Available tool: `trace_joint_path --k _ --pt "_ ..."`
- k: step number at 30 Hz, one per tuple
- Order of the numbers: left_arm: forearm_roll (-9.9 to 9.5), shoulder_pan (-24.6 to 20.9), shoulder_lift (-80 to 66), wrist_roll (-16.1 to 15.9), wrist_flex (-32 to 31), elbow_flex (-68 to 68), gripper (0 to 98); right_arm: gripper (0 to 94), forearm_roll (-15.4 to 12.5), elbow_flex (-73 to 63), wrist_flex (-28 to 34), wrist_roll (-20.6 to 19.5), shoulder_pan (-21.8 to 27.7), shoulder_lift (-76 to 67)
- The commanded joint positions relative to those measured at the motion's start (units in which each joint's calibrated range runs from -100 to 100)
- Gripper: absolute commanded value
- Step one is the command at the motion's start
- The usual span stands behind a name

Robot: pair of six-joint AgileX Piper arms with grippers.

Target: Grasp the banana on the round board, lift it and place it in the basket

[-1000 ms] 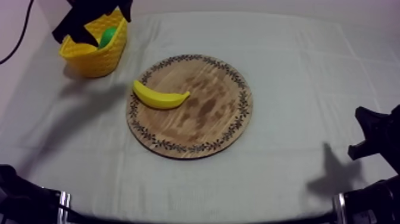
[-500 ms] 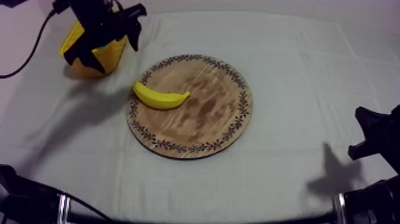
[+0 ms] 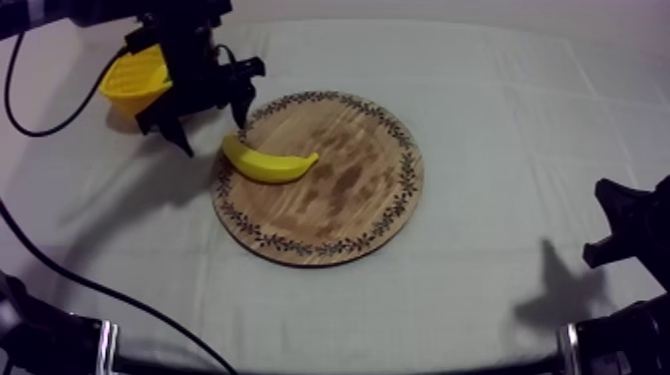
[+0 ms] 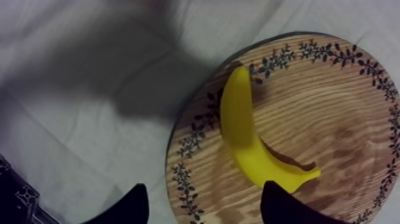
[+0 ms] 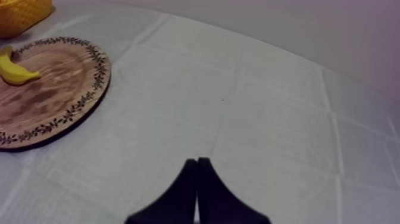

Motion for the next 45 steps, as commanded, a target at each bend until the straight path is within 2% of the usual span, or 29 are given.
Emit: trace_joint_path --k 1,10,24,31,45 --pt "0.59 0.0 1.9 -0.2 -0.2 -0.5 70.2 0.3 0.0 0.0 0.0 0.0 0.0 0.0" --pt "5.07 -0.4 8.4 -1.4 -4.7 -3.5 69.3 0.3 0.0 0.0 0.0 0.0 0.0 0.0" --pt "10.81 -2.3 14.6 -1.7 -9.0 -6.9 65.4 0.3 0.0 0.0 0.0 0.0 0.0 0.0" --pt "11.94 -1.7 17.6 -2.0 -9.5 -7.5 64.5 0.3 0.0 0.0 0.0 0.0 0.0 0.0" --pt "12.02 -2.1 22.5 -1.7 -10.0 -9.8 63.4 0.3 0.0 0.0 0.0 0.0 0.0 0.0"
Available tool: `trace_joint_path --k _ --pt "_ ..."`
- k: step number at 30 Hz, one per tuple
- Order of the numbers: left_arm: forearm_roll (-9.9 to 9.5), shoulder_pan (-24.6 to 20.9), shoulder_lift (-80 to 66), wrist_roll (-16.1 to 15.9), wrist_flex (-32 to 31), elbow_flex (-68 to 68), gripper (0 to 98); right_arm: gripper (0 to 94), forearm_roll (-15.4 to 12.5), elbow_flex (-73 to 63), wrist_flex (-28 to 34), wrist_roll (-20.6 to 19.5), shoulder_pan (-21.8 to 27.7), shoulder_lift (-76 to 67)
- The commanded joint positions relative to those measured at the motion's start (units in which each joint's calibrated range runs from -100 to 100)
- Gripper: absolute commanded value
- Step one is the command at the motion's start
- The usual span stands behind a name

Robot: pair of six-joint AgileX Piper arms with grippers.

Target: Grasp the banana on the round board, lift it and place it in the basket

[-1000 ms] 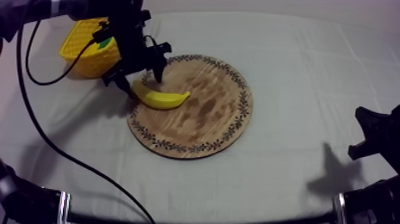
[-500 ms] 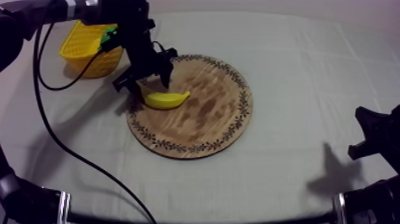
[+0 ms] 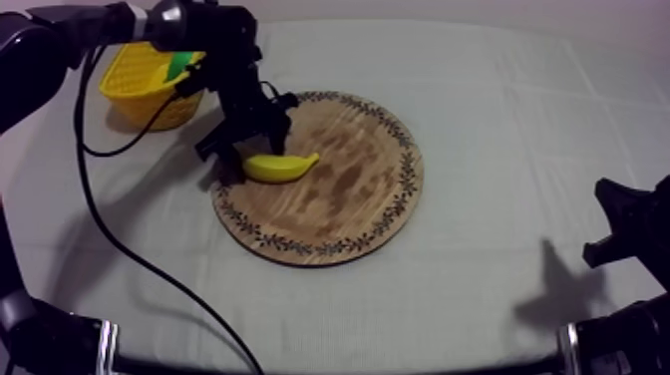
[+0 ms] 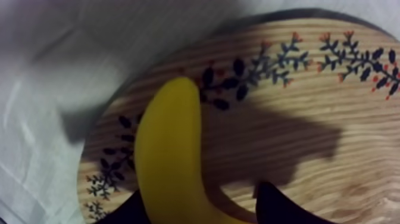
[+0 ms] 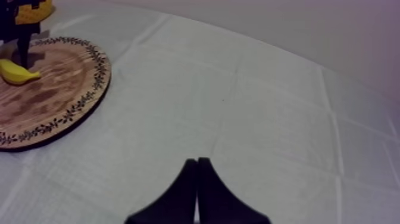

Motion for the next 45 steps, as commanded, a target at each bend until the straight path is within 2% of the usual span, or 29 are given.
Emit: trace_joint_path --k 1,9,12,16,18,32,45 --pt "0.10 0.0 0.2 0.0 0.0 -0.3 63.2 0.3 0.0 0.0 0.0 0.0 0.0 0.0" --pt "0.20 0.0 1.1 -0.6 -0.3 -0.9 56.8 0.3 0.0 0.0 0.0 0.0 0.0 0.0" --pt "0.26 0.0 1.2 -0.9 -0.6 -1.0 49.2 0.3 0.0 0.0 0.0 0.0 0.0 0.0" --pt "0.28 -0.1 1.3 -1.2 -0.9 -1.0 32.3 0.3 0.0 0.0 0.0 0.0 0.0 0.0" --pt "0.22 -0.1 1.3 -1.3 -0.9 -1.0 28.9 0.3 0.0 0.0 0.0 0.0 0.0 0.0" --pt "-0.60 -0.3 -4.7 -2.9 -1.0 0.6 18.5 0.3 0.0 0.0 0.0 0.0 0.0 0.0" --pt "-3.49 -3.0 -29.2 -8.9 -1.0 7.8 16.8 0.3 0.0 0.0 0.0 0.0 0.0 0.0"
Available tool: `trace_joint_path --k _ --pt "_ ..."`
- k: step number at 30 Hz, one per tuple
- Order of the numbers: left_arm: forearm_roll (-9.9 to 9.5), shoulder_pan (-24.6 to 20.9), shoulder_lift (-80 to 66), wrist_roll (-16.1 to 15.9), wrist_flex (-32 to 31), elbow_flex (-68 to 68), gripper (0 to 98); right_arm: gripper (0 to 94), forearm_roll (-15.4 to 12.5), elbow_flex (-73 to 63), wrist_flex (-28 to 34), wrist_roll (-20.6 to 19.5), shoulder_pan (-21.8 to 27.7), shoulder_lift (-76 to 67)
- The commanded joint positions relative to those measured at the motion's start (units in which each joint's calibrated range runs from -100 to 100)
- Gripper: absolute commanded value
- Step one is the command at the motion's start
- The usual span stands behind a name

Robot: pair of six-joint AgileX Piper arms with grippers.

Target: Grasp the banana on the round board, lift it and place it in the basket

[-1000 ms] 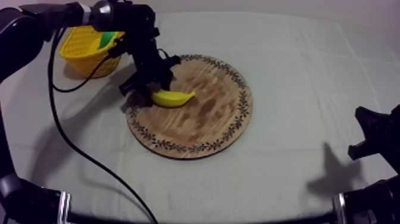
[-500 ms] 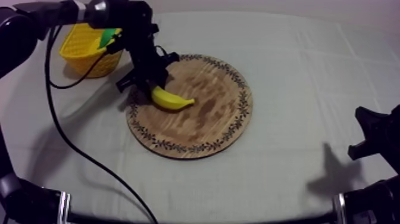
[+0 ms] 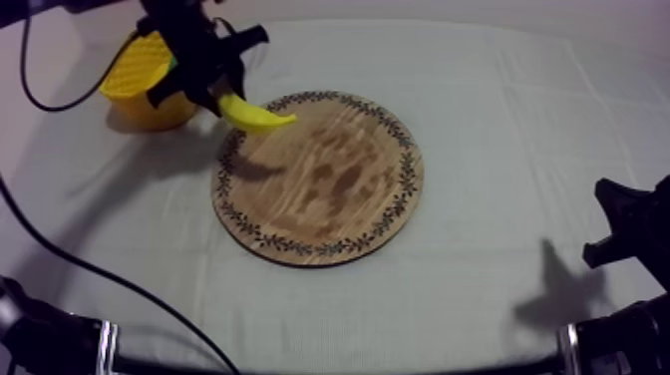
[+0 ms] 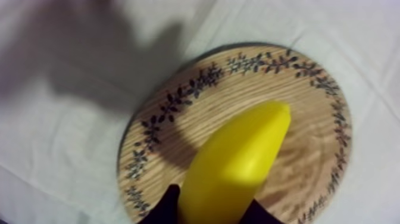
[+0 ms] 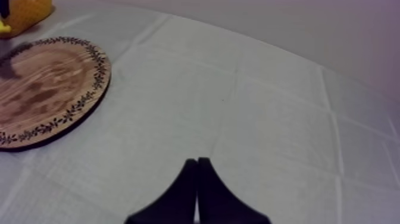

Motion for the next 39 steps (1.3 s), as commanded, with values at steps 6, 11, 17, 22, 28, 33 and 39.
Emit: trace_joint_path --k 6,11,17,22,28,33,39 --pt "-2.76 -2.5 -18.2 -5.6 -0.1 7.6 14.1 0.3 0.0 0.0 -0.1 0.0 0.0 0.0" --pt "-5.15 -4.0 -27.2 -9.5 0.3 13.0 13.5 0.3 0.0 0.0 -0.1 0.0 0.0 0.0" --pt "-7.79 -5.8 -34.1 -14.3 2.1 15.1 7.9 0.3 0.0 0.0 -0.1 0.0 0.0 0.0" --pt "-10.57 -6.8 -36.0 -16.9 3.1 12.4 6.8 0.3 0.0 0.0 -0.1 0.0 0.0 0.0" --pt "-12.34 -9.3 -34.0 -19.4 3.9 4.8 7.2 0.3 0.0 0.0 -0.1 0.0 0.0 0.0" --pt "-13.45 -11.4 -29.7 -22.2 4.1 -3.8 7.1 0.3 0.0 0.0 -0.1 0.0 0.0 0.0" --pt "-16.05 -12.6 -22.6 -23.9 2.0 -13.2 7.2 0.3 0.0 0.0 -0.1 0.0 0.0 0.0"
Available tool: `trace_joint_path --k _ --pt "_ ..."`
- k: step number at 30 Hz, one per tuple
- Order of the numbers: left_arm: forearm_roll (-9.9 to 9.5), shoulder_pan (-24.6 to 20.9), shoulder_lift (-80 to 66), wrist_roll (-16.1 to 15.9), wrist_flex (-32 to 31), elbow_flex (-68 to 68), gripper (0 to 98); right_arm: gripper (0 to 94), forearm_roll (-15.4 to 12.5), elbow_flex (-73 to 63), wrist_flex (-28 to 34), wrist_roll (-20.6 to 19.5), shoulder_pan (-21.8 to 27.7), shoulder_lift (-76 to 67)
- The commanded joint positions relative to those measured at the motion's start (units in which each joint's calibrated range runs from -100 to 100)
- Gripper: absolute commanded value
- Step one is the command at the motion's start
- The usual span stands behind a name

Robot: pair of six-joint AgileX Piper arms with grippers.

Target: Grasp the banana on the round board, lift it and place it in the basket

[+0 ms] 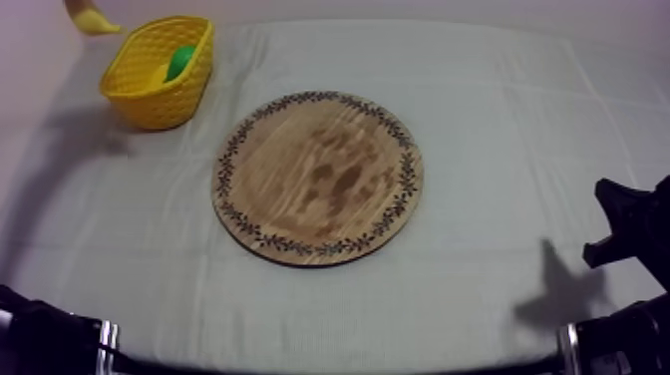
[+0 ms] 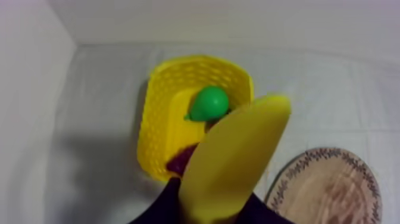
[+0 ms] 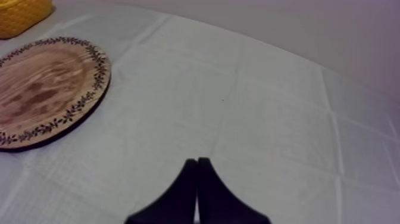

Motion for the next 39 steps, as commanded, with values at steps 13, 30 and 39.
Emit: trace_joint_path --k 13,30,39 --pt "-2.10 -1.9 17.6 0.0 -11.9 -7.8 7.2 0.3 0.0 0.0 0.1 0.0 0.0 0.0" --pt "-2.78 -2.0 35.7 0.7 -21.5 -14.0 7.6 0.3 0.0 0.0 0.1 0.0 0.0 0.0" --pt "-4.08 -2.1 39.8 0.5 -22.6 -14.9 7.2 0.3 0.0 0.0 0.1 0.0 0.0 0.0"
